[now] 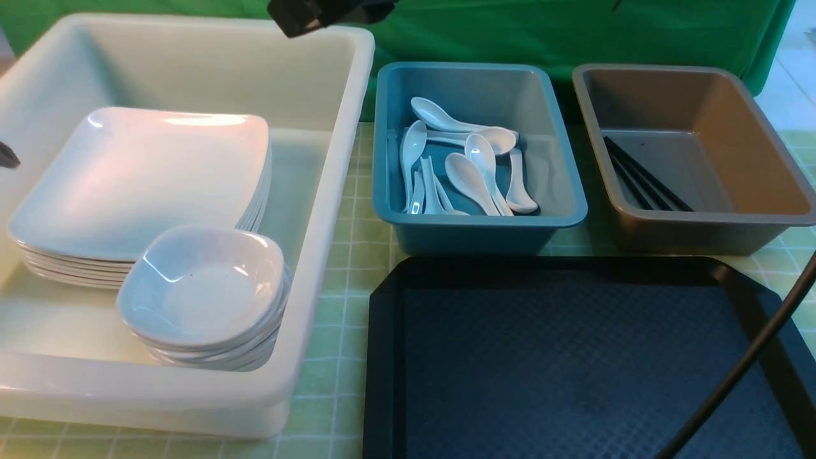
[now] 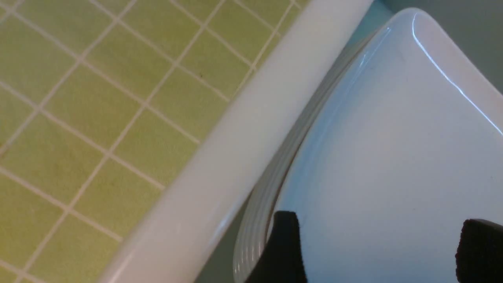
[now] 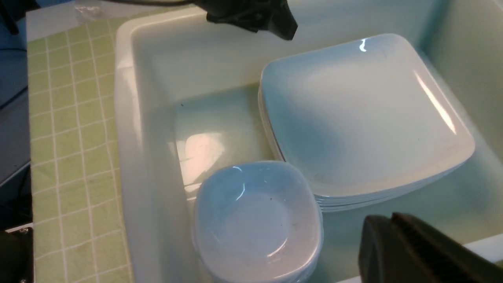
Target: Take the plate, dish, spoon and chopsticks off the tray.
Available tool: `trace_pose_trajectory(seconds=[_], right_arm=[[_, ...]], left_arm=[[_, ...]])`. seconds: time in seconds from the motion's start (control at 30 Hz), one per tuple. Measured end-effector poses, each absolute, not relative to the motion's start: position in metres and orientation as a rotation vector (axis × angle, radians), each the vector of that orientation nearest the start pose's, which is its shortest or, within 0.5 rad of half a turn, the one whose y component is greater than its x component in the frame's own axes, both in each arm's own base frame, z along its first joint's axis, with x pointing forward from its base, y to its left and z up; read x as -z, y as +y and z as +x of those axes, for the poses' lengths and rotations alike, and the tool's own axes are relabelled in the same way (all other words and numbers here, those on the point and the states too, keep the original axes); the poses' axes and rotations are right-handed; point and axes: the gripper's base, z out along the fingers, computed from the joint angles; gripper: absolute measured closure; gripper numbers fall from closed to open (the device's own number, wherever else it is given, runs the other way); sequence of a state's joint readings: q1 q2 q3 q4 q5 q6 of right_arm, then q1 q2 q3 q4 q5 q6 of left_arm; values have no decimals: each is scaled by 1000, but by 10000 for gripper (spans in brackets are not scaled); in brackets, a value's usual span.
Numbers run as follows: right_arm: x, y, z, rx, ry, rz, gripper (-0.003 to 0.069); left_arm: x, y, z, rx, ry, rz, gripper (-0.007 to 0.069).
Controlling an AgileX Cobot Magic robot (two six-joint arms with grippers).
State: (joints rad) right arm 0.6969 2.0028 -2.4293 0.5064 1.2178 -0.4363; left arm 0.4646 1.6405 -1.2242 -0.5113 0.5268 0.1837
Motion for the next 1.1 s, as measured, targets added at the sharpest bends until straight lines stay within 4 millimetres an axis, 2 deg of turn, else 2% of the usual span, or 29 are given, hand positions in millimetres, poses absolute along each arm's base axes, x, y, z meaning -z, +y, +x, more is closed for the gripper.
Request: trace_pose_trajectory(seconds=[0.17,0.27,0.33,0.37,0.4,0.47,0.5,0.53,0.57,0.6,0.63,0.7,0.73,0.77,0.83,0.87,0.9,0.93,1.03,1.1], right_arm=[[-456,303,300,-757,1888,-1238,651],[-461,293,304,-622,1937,-1161,651],[-471,281,304,-519,1948,-1099,651],[-481,272,301,-460,1948,-1048,651],[-483,270,300,-451,1947,-1039,651],[-518,239,281,-349,1902,-914,651],[-533,225,270,-319,1874,-862,651],[-556,204,252,-287,1826,-792,651],[-569,190,240,-278,1799,-743,651],[-572,187,237,-275,1791,-732,651],[-584,173,224,-266,1759,-693,651],[-612,136,187,-257,1679,-591,653],[-618,123,174,-252,1657,-564,653],[-626,100,150,-247,1629,-526,654],[-628,78,126,-239,1610,-496,654],[-620,65,114,-212,1625,-488,654],[-619,55,103,-206,1613,-479,655],[-614,55,104,-195,1628,-483,655],[-582,28,74,-180,1577,-466,655],[-556,24,67,-200,1537,-470,655]], left_arm=[[-300,141,337,224,2302,-685,131],[-329,122,336,298,2382,-543,313],[-358,91,332,345,2394,-356,510],[-376,70,329,361,2368,-241,572],[-380,69,327,357,2360,-232,572],[-431,15,300,387,2231,5,627],[-446,0,288,397,2183,72,634],[-468,-23,264,415,2105,175,638],[-478,-37,249,431,2066,241,640],[-483,-40,242,432,2046,254,640],[-489,-46,230,438,2021,288,641],[-509,-61,185,454,1939,356,643],[-513,-63,173,449,1915,371,643],[-515,-62,148,444,1879,372,644],[-512,-60,125,461,1845,370,644],[-509,-57,108,481,1807,371,644],[-503,-56,103,486,1807,366,644],[-501,-55,100,491,1800,362,644],[-470,-44,74,507,1781,317,644],[-457,-40,66,511,1788,291,644]])
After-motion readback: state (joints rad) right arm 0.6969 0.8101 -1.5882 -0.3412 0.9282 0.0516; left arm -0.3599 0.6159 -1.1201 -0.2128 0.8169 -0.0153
